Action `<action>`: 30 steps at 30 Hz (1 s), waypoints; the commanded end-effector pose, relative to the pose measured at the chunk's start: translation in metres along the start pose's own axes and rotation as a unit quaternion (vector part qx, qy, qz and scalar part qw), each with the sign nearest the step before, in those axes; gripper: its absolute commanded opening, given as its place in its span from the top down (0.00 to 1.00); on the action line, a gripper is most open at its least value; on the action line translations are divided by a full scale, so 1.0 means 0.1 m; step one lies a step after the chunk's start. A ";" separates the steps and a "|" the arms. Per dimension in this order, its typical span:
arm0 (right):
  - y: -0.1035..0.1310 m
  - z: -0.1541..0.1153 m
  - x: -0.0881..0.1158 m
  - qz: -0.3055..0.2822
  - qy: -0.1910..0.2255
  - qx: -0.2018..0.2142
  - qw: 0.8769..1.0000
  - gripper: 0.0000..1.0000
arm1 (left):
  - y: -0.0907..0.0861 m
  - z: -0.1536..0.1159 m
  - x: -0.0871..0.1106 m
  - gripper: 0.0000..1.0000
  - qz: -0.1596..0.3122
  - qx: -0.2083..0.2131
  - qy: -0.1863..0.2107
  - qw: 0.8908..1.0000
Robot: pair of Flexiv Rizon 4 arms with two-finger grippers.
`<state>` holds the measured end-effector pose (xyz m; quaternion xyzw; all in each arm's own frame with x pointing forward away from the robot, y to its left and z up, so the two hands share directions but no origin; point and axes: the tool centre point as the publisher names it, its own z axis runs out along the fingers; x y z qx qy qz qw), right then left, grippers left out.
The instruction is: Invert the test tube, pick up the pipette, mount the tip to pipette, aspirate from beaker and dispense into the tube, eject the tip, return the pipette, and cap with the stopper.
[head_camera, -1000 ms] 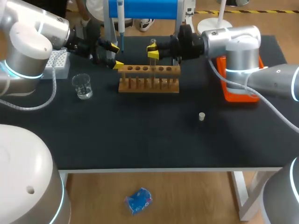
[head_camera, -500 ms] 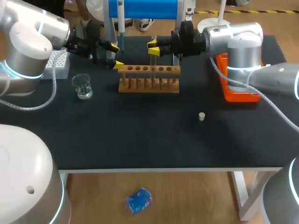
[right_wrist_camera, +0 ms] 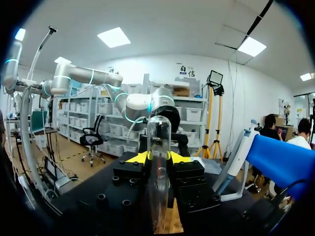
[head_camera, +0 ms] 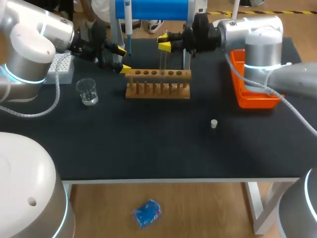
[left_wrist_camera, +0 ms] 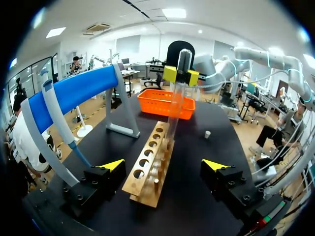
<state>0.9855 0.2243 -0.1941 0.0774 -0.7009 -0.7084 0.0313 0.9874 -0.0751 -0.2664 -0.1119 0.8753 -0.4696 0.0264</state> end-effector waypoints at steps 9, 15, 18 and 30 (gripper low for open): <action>0.19 -0.04 0.09 0.027 -0.002 0.017 0.999 1.00 | 0.00 0.00 -0.01 0.00 0.000 -0.001 0.001 1.000; 0.19 -0.19 0.22 0.138 0.001 -0.031 0.990 1.00 | -0.25 -0.23 0.35 0.00 0.242 0.024 -0.116 0.963; 0.21 -0.26 0.29 0.207 0.013 -0.051 0.977 1.00 | -0.34 -0.30 0.50 0.00 0.308 0.039 -0.114 0.944; 0.30 -0.28 0.40 0.291 0.049 -0.069 0.953 1.00 | -0.42 -0.33 0.56 0.00 0.248 0.116 -0.009 0.962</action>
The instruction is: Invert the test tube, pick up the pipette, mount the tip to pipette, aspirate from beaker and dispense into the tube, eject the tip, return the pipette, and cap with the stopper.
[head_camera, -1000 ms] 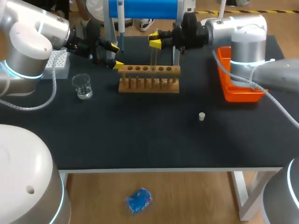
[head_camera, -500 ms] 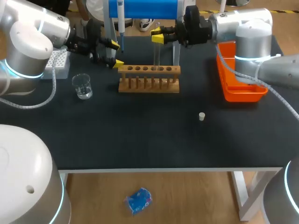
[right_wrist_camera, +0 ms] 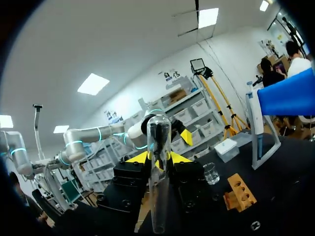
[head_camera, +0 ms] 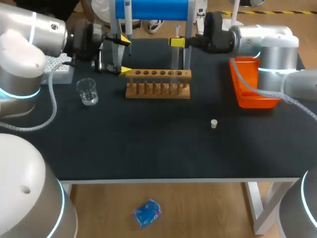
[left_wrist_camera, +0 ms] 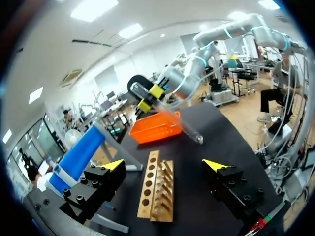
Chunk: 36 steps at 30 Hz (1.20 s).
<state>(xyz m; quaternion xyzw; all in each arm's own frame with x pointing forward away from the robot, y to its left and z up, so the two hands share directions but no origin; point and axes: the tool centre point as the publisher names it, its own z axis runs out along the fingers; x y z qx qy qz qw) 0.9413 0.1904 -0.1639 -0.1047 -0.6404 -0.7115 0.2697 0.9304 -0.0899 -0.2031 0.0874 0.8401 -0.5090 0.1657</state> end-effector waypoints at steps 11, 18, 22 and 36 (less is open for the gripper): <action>0.06 0.03 0.10 0.191 -0.031 -0.034 0.981 1.00 | -0.20 0.00 0.24 0.00 0.316 0.059 -0.083 0.943; 0.01 0.08 0.32 0.386 -0.081 -0.055 0.917 1.00 | -0.30 0.02 0.43 0.00 0.399 0.016 -0.130 0.907; 0.01 0.08 0.32 0.386 -0.081 -0.055 0.917 1.00 | -0.30 0.02 0.43 0.00 0.399 0.016 -0.130 0.907; -0.06 0.06 0.20 0.475 -0.112 -0.058 0.871 1.00 | -0.48 -0.01 0.71 0.00 0.506 0.142 -0.218 0.823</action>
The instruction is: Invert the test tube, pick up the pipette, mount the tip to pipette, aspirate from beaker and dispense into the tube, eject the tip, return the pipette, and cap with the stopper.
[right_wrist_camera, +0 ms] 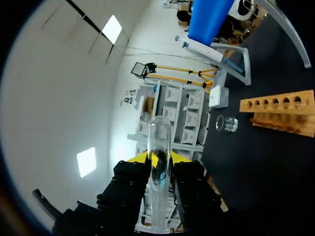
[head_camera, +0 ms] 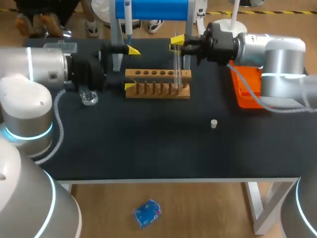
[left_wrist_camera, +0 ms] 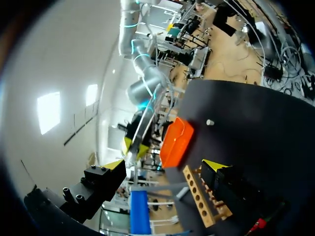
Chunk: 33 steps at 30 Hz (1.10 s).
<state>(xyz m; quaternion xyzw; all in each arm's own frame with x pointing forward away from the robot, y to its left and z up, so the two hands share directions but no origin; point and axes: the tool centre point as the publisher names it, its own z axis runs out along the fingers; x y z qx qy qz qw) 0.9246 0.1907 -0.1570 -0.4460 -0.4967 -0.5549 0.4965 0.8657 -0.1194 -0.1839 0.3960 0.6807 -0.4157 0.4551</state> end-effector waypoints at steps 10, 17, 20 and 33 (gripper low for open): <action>-0.02 0.01 -0.23 0.026 -0.037 0.003 0.999 1.00 | -0.22 0.08 0.15 0.00 0.094 0.091 -0.175 0.976; 0.00 0.02 -0.42 0.040 -0.027 0.006 0.999 1.00 | -0.34 0.26 0.12 0.00 0.155 0.096 -0.161 0.970; 0.02 0.05 -0.47 0.044 -0.024 0.007 0.999 1.00 | -0.35 0.33 0.12 0.00 0.166 0.094 -0.143 0.971; 0.09 0.20 -0.60 0.044 -0.020 0.018 0.999 1.00 | -0.39 0.54 0.18 0.00 0.165 0.094 -0.098 0.977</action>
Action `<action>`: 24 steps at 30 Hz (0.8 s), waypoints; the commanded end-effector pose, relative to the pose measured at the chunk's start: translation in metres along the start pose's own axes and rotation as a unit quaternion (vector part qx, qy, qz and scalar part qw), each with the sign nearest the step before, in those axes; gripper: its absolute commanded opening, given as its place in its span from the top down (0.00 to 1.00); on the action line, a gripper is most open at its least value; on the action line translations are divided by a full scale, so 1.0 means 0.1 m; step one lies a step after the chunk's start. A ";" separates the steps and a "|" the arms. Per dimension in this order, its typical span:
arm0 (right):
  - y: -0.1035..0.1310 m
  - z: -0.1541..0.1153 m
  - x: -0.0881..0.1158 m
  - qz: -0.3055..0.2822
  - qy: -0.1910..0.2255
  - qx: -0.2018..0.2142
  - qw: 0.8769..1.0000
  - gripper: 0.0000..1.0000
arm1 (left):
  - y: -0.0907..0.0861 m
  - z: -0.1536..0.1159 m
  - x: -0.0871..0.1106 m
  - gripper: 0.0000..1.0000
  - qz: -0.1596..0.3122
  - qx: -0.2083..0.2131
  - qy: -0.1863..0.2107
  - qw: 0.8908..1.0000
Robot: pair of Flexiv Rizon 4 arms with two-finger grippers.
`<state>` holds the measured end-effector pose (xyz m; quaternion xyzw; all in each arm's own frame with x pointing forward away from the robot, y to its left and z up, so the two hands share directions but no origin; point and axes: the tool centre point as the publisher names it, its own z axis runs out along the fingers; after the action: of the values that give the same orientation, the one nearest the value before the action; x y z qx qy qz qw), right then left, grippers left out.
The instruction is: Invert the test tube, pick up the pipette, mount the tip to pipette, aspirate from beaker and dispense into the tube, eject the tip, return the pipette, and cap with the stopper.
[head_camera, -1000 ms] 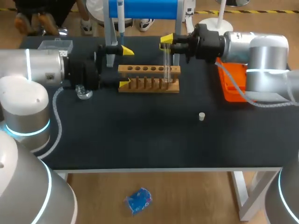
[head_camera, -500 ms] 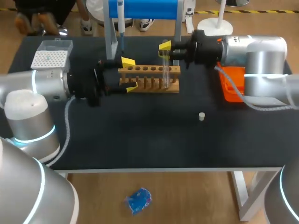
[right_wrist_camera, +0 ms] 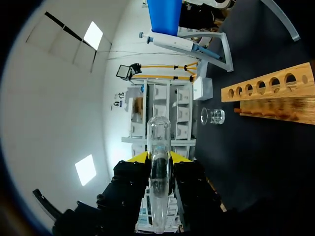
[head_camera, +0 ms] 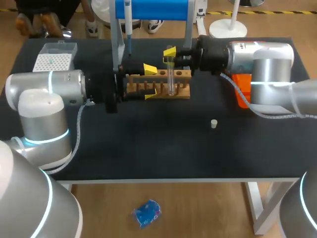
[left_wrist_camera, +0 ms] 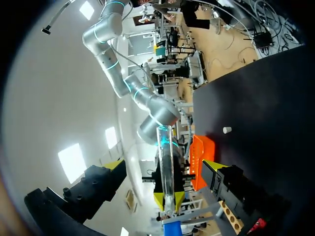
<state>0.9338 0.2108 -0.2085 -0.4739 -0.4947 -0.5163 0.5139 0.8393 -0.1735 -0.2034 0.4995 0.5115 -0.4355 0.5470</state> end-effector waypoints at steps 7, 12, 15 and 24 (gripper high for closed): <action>0.12 0.15 -0.10 0.001 0.005 0.011 1.000 1.00 | -0.03 0.18 0.09 0.00 -0.009 0.007 0.028 1.000; 0.12 0.22 -0.13 0.002 0.006 0.014 1.000 1.00 | -0.03 0.25 0.11 0.00 -0.011 0.006 0.031 0.999; 0.12 0.25 -0.13 0.003 0.007 0.016 1.000 1.00 | -0.02 0.29 0.12 0.00 -0.013 0.006 0.025 1.000; 0.12 0.27 -0.13 0.005 0.006 0.020 1.000 1.00 | 0.02 0.37 0.13 0.35 -0.016 0.012 0.024 1.000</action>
<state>0.9431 0.2389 -0.2191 -0.4642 -0.4979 -0.5078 0.5279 0.8429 -0.2052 -0.2149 0.5071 0.5280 -0.4374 0.5222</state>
